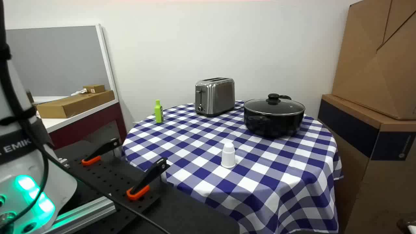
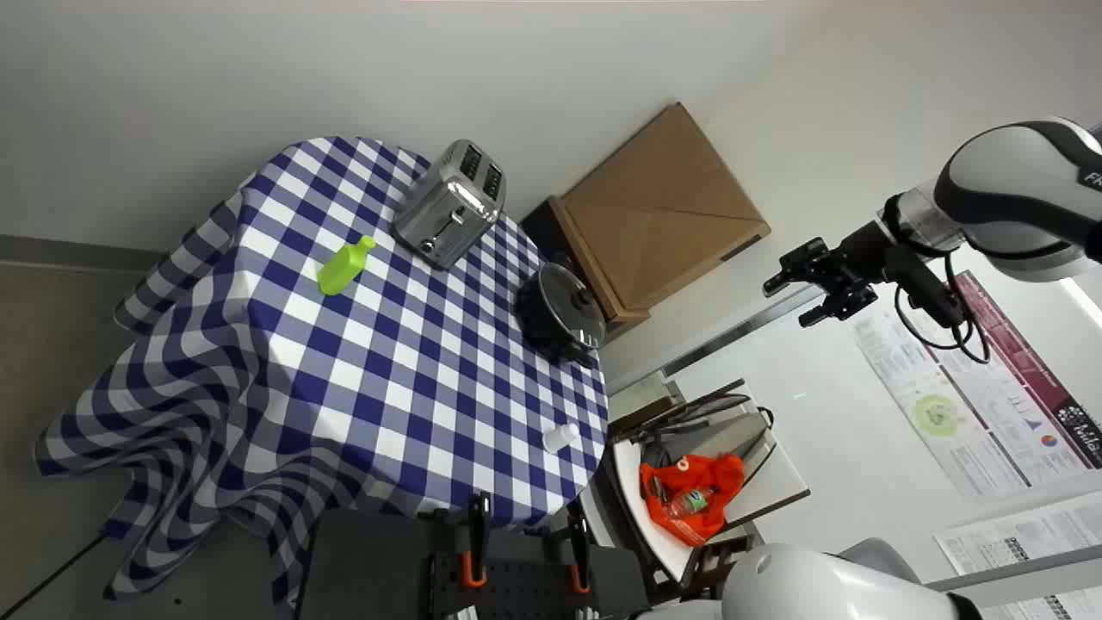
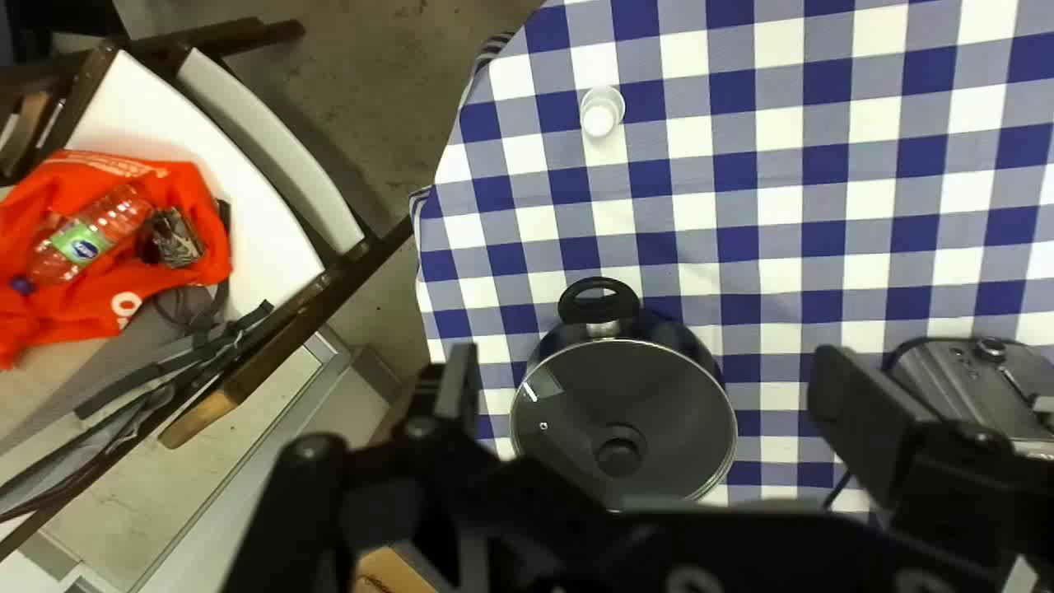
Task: Push the lever on the toaster downwards
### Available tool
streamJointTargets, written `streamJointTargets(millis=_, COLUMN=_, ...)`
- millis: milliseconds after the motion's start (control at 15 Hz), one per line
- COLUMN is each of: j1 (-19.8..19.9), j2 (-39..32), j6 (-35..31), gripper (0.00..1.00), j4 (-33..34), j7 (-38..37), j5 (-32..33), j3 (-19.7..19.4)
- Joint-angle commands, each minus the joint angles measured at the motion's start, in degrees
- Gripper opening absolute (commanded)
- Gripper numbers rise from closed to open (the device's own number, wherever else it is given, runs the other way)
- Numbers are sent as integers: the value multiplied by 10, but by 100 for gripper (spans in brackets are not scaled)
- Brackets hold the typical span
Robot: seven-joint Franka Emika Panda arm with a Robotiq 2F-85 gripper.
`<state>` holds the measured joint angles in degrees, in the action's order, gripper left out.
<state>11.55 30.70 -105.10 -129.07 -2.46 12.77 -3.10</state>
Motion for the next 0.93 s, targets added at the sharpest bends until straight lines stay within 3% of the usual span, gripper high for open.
streamJointTargets(millis=0, j1=-11, j2=0, j6=2, gripper=100, j4=1, j7=-4, j5=5, j3=-8)
streamJointTargets(millis=333, j1=-19, j2=-10, j6=-48, gripper=100, j4=-11, j7=-11, j5=9, j3=-1)
streamJointTargets(millis=667, j1=-58, j2=-73, j6=-150, gripper=100, j4=-12, j7=-11, j5=11, j3=35)
streamJointTargets(millis=733, j1=-68, j2=-88, j6=-171, gripper=95, j4=-12, j7=-9, j5=12, j3=45)
streamJointTargets(millis=867, j1=-85, j2=-121, j6=-208, gripper=71, j4=-8, j7=-7, j5=16, j3=62)
